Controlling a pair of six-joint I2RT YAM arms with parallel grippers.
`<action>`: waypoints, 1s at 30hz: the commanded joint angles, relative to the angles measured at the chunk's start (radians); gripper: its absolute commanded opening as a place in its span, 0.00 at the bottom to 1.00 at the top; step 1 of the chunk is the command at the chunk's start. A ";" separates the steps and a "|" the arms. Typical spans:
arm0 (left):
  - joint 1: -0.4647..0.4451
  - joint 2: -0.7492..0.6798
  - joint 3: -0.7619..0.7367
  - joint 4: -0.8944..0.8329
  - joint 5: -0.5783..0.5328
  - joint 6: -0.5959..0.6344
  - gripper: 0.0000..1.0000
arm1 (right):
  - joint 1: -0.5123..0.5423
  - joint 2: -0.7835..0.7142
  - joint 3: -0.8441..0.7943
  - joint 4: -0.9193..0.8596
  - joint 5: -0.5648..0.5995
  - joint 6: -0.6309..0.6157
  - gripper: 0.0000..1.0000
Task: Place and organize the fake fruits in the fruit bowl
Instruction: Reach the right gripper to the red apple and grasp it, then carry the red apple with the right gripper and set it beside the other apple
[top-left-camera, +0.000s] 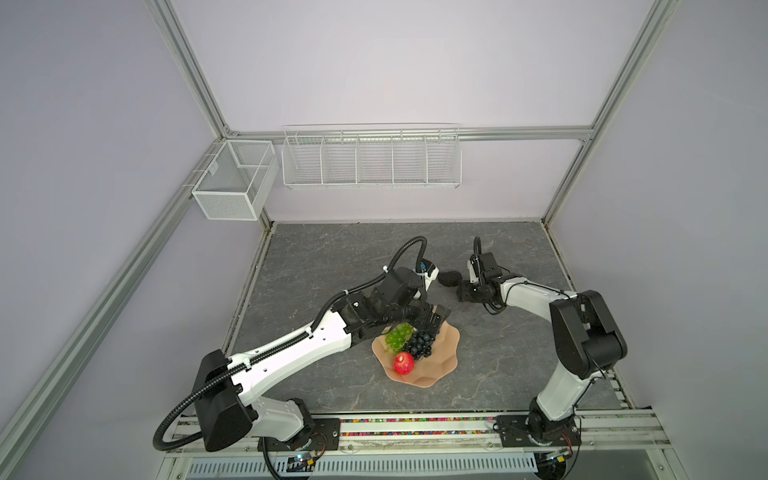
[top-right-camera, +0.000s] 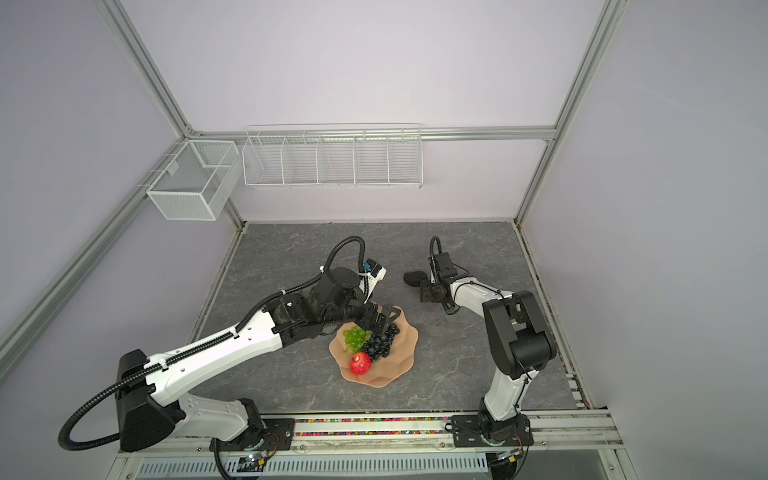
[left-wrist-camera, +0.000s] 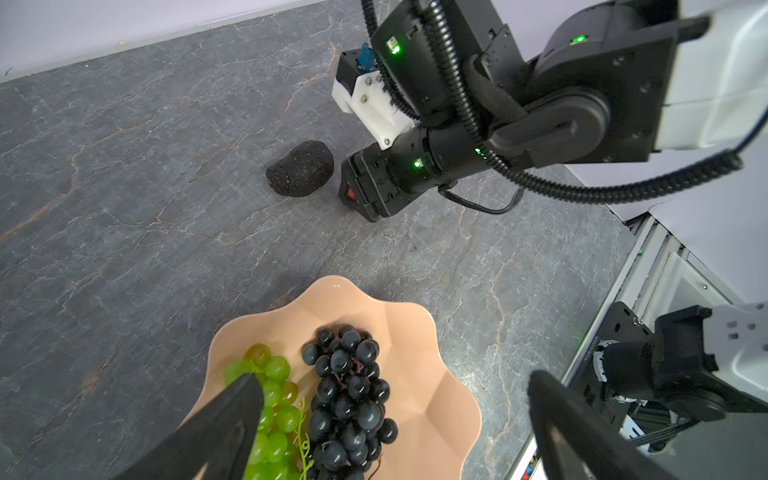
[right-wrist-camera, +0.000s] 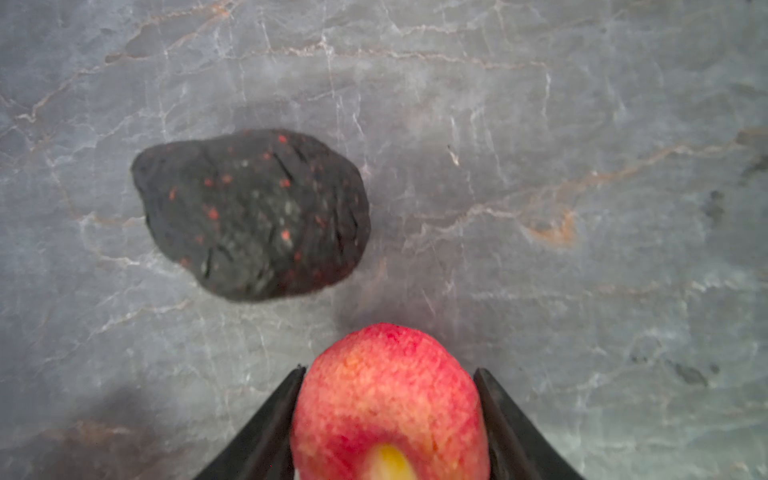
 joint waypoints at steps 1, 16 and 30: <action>0.009 -0.015 -0.019 -0.001 -0.008 -0.013 0.99 | 0.004 -0.098 -0.046 -0.036 0.018 0.000 0.61; 0.019 -0.164 -0.184 -0.080 0.024 -0.087 0.99 | 0.159 -0.639 -0.254 -0.194 0.028 0.049 0.60; 0.032 -0.319 -0.223 -0.282 0.052 -0.270 0.99 | 0.563 -0.947 -0.359 -0.208 0.021 0.185 0.60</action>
